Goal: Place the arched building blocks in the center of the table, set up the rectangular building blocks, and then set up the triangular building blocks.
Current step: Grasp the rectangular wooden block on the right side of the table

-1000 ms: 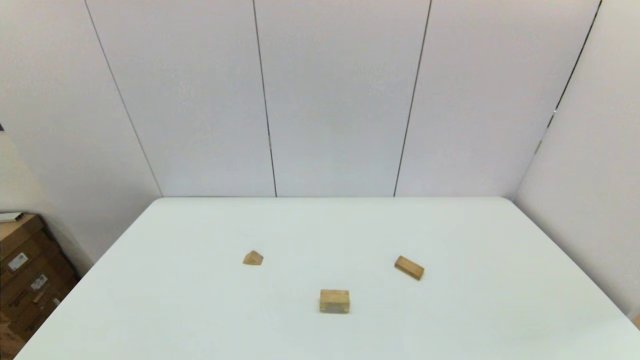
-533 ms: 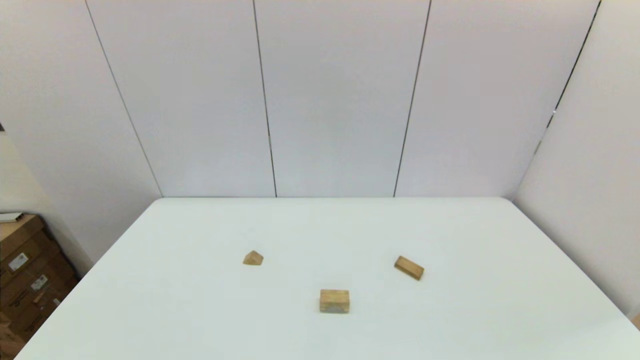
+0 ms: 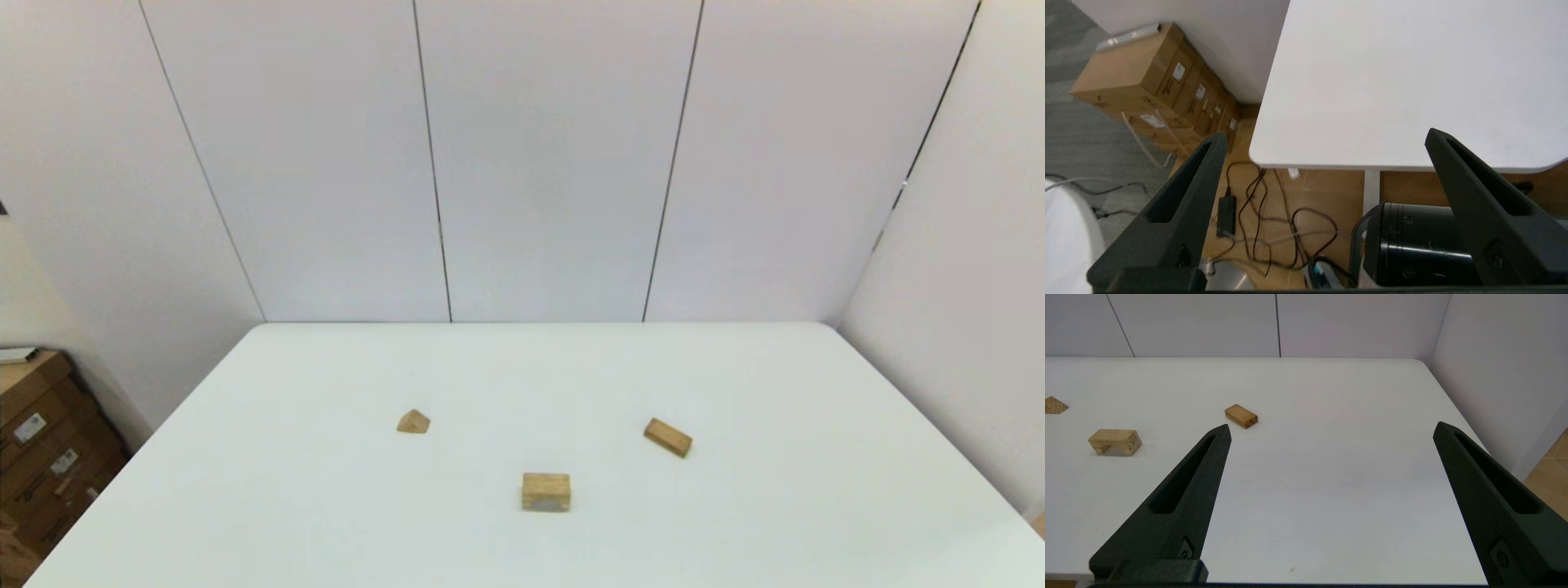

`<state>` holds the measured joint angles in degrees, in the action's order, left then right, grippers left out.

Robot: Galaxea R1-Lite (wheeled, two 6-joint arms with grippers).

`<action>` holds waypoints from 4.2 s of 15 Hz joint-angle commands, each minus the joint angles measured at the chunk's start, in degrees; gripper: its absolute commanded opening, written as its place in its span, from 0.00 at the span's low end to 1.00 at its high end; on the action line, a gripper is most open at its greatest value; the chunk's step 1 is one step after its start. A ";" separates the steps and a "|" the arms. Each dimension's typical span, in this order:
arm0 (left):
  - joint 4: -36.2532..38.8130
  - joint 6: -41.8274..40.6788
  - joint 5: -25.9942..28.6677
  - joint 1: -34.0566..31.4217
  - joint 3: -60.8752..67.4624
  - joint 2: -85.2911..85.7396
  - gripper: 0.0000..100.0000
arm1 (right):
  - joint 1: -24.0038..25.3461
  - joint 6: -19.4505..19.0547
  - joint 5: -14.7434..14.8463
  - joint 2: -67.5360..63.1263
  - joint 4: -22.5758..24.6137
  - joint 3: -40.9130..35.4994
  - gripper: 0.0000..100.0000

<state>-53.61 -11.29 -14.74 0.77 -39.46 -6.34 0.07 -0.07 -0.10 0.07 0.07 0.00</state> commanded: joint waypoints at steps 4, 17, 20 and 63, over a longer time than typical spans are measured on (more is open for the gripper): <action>14.42 0.65 0.24 -0.24 13.01 6.34 1.00 | 0.01 -0.01 0.01 0.01 0.01 0.00 1.00; 48.60 0.83 6.48 -0.24 34.98 6.34 1.00 | 0.01 -0.01 0.01 0.01 0.01 0.00 1.00; 48.78 1.27 13.16 -0.24 36.03 6.34 1.00 | 0.01 -0.01 0.01 0.01 0.01 0.00 1.00; 51.33 10.41 14.74 -0.24 38.49 6.34 1.00 | 0.01 -0.98 -0.25 0.01 -3.68 2.11 1.00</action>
<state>-2.26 -0.88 0.00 0.52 -0.96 0.07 0.07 -0.96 -0.22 0.07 -3.52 1.62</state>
